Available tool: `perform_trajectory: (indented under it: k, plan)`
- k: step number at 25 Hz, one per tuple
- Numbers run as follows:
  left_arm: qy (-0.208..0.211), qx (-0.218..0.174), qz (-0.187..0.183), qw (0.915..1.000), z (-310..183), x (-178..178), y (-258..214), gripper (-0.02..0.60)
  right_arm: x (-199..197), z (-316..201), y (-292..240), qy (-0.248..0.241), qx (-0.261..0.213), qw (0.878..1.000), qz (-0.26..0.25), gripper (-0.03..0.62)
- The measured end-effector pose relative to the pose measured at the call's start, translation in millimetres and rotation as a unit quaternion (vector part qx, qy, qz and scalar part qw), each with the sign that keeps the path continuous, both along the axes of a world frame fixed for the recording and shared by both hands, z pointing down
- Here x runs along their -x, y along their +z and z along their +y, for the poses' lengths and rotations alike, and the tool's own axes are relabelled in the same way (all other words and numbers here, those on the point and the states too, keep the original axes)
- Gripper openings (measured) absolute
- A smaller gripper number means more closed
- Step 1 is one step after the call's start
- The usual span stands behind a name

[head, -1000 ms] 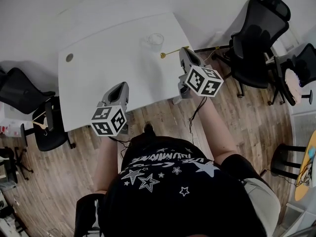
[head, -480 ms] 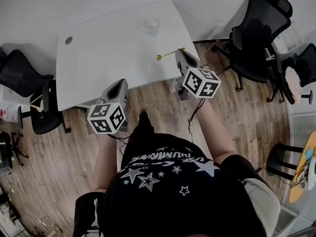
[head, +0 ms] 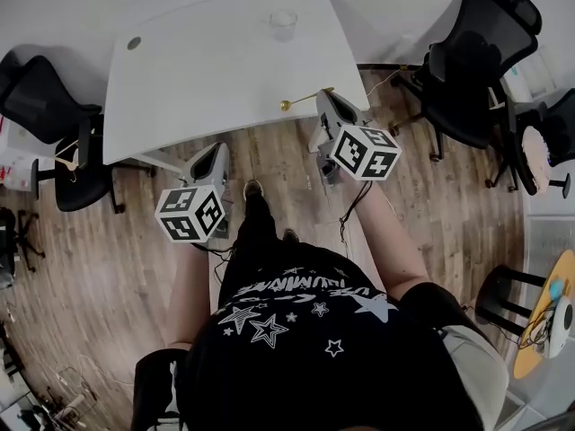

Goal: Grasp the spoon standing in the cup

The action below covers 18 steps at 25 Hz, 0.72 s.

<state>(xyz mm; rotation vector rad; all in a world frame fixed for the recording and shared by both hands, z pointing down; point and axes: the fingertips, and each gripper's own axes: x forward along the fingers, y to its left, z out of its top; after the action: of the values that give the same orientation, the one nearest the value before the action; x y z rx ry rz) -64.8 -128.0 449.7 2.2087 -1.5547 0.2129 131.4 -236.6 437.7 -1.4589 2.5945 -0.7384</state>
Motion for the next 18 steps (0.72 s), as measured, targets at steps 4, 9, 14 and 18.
perform_trajectory:
  k: [4, 9, 14, 18]
  plan:
    - [-0.017, 0.008, -0.004, 0.9998, 25.0, 1.2, 2.5, 0.008, 2.3, 19.3, 6.7, -0.015, 0.008, 1.0, -0.007, 0.015]
    - [-0.023, 0.013, -0.011, 0.9996, 52.9, -1.9, 5.5, 0.008, 1.5, 42.0, 14.5, -0.025, 0.015, 1.0, -0.01, 0.015]
    - [-0.026, 0.015, -0.015, 0.9994, 65.9, -1.7, 7.6, 0.008, -1.5, 53.0, 17.2, -0.026, 0.015, 0.999, -0.016, 0.015]
    - [-0.022, 0.019, -0.015, 0.9995, 69.4, -3.0, 10.6, 0.008, -0.6, 60.1, 22.0, -0.026, 0.021, 0.999, -0.022, 0.015]
